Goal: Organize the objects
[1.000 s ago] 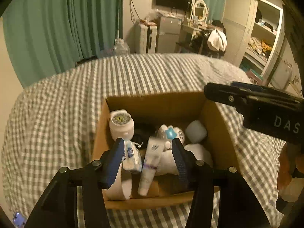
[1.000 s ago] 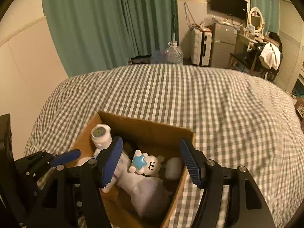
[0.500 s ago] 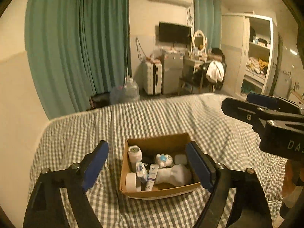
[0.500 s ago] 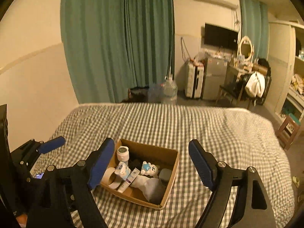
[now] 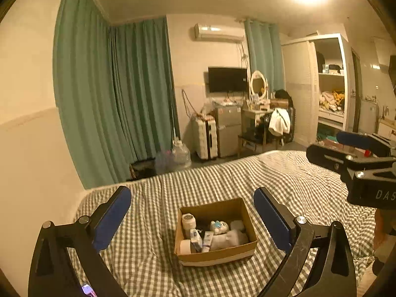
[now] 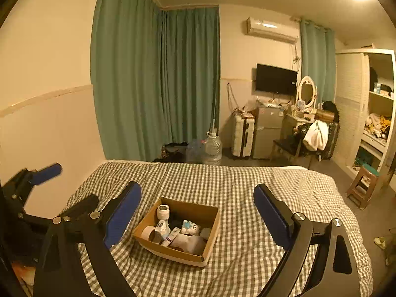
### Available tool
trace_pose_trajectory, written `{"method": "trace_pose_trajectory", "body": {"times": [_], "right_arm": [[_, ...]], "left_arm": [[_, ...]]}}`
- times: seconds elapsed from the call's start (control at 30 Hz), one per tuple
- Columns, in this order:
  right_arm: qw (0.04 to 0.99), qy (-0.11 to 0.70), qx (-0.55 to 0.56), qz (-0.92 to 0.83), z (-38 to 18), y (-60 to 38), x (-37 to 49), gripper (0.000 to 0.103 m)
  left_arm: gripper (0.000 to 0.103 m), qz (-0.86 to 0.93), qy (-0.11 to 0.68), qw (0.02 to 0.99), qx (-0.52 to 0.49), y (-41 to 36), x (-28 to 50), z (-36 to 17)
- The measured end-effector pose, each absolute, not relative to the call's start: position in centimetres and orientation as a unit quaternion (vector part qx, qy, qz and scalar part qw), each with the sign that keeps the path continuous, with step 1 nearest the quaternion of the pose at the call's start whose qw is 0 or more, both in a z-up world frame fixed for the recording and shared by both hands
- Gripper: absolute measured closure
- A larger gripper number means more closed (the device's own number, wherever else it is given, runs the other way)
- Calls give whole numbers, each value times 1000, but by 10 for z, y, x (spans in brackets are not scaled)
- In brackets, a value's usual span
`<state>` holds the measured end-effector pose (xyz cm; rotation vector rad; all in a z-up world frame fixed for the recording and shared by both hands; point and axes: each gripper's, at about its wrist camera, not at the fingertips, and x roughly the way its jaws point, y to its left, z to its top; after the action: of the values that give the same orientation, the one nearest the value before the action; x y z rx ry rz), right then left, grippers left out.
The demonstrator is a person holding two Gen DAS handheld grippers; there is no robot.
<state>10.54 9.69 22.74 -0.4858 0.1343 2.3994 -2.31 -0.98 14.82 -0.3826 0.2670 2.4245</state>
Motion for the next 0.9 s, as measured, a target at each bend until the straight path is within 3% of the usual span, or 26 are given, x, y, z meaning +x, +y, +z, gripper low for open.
{"method": "trace_pose_trajectory", "body": {"times": [0.4,0.9], "right_arm": [[368,47,-117,921,168,71,152,1],[361,46,-187,912,20,74,123,1]], "left_arm": [[0,944,62,298,-125,-37,-4,92],[0,957,63,237,-157,-43,-11,-11]]}}
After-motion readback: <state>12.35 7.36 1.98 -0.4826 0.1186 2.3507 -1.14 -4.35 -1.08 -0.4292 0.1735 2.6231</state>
